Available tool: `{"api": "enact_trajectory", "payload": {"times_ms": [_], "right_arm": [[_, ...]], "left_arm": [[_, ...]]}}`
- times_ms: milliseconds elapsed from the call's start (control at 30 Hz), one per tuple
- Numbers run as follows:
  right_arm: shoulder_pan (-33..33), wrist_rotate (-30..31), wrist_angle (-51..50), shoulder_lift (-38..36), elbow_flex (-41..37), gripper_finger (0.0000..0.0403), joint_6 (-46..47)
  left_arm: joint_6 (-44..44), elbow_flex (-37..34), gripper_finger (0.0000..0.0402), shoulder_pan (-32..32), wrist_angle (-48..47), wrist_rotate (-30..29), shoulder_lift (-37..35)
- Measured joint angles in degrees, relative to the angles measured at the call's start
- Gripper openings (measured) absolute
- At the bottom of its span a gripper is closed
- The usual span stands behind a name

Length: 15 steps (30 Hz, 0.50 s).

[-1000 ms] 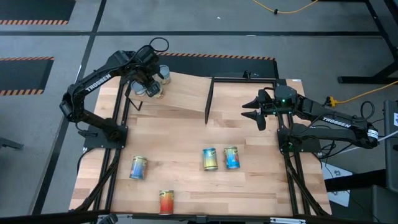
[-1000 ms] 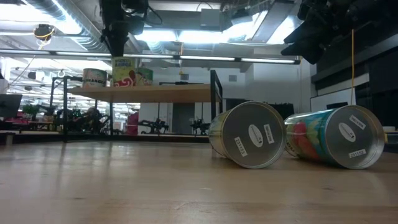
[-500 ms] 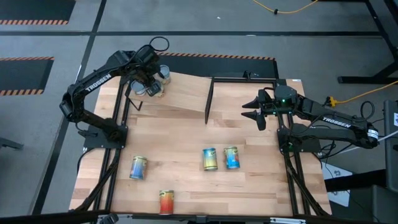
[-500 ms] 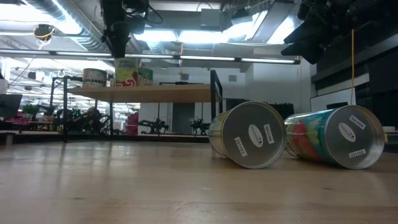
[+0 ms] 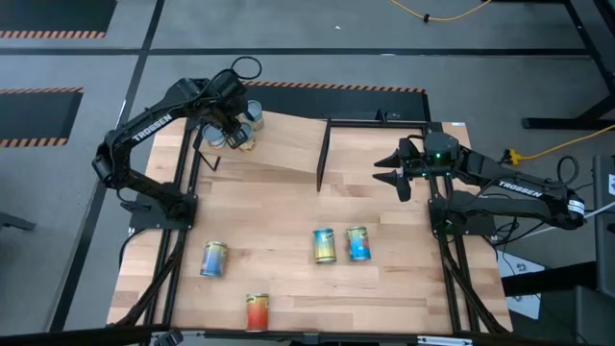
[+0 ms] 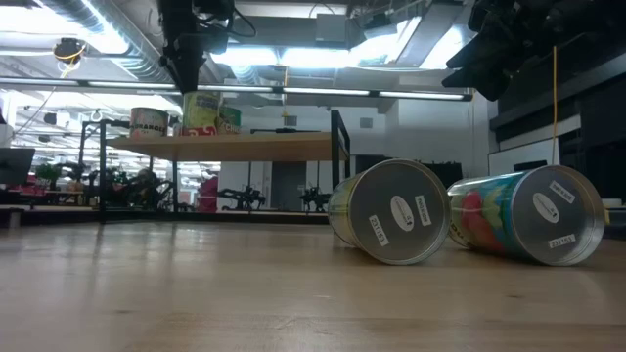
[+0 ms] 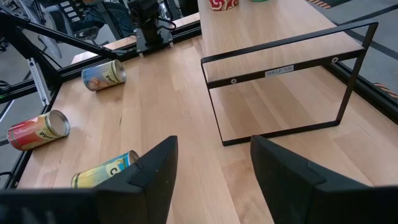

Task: Pick and place cans onto a shelf
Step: Put the yellow canned carrot on the shelf

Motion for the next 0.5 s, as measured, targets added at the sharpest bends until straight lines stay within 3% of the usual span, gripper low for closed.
{"api": "enact_trajectory", "payload": {"times_ms": [500], "right_arm": [[0.0,0.0,0.0,0.0,0.0,0.0207,0.4]], "left_arm": [[0.0,0.1,0.0094,0.0,0.0,0.0,-0.6]]}}
